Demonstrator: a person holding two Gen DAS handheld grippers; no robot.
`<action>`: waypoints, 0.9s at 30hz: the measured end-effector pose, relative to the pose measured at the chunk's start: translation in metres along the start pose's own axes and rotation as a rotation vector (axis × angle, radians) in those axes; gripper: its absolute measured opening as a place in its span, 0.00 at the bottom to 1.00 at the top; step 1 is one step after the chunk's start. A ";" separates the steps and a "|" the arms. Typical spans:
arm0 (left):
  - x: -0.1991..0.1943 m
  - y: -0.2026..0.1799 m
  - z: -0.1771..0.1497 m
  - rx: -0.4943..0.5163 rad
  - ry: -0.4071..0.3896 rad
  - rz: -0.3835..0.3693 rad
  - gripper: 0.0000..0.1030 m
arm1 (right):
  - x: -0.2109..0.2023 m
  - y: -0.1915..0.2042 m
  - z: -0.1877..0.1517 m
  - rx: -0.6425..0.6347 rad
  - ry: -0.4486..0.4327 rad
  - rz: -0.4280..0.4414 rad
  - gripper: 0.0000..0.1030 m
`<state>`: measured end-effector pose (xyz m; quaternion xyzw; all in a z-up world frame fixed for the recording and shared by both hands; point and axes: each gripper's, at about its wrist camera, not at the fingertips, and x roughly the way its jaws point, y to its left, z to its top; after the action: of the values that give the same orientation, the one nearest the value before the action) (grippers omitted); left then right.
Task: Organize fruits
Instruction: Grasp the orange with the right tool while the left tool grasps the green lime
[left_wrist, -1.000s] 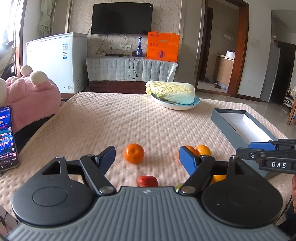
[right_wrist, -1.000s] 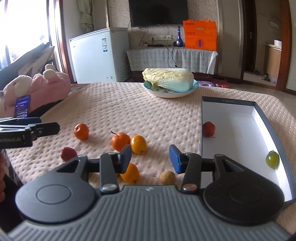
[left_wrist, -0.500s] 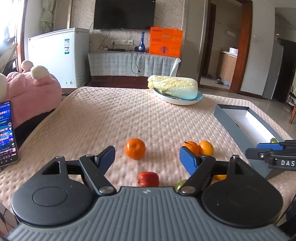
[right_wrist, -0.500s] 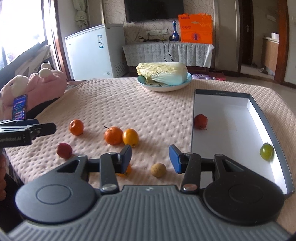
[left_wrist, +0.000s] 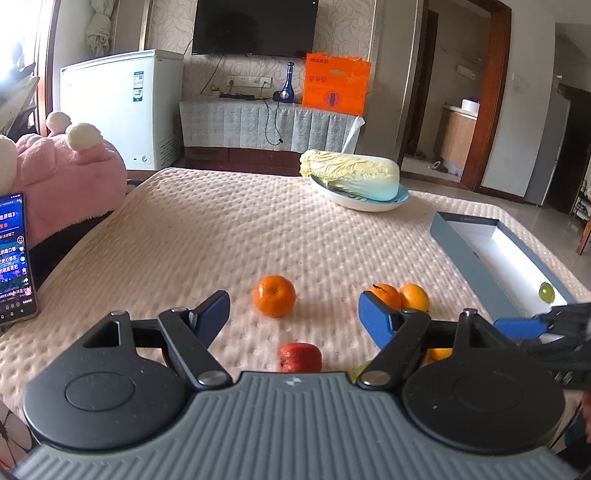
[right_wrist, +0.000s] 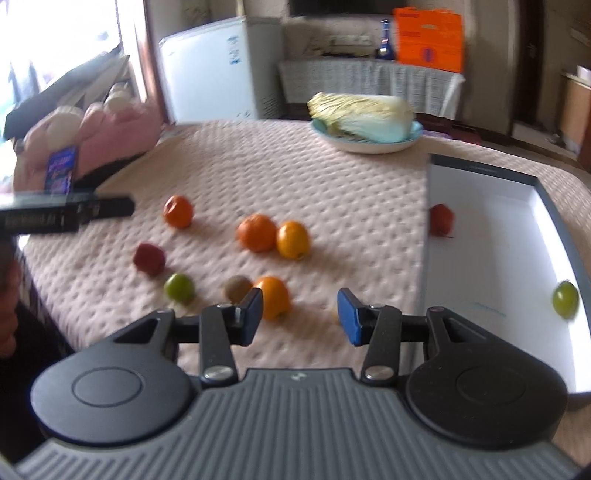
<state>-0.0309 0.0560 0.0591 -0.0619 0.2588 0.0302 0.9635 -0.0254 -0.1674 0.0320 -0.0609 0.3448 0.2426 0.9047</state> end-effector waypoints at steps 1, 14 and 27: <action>-0.001 0.000 0.000 0.004 -0.005 -0.004 0.78 | 0.001 0.005 0.000 -0.017 0.006 0.013 0.45; 0.010 -0.012 -0.011 0.091 0.069 -0.041 0.78 | 0.039 0.030 0.001 -0.133 0.058 -0.044 0.37; 0.019 -0.041 -0.030 0.215 0.116 -0.167 0.75 | 0.025 0.012 0.006 -0.037 0.072 -0.006 0.32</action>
<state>-0.0253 0.0124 0.0280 0.0189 0.3096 -0.0817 0.9472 -0.0118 -0.1456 0.0212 -0.0871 0.3724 0.2441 0.8911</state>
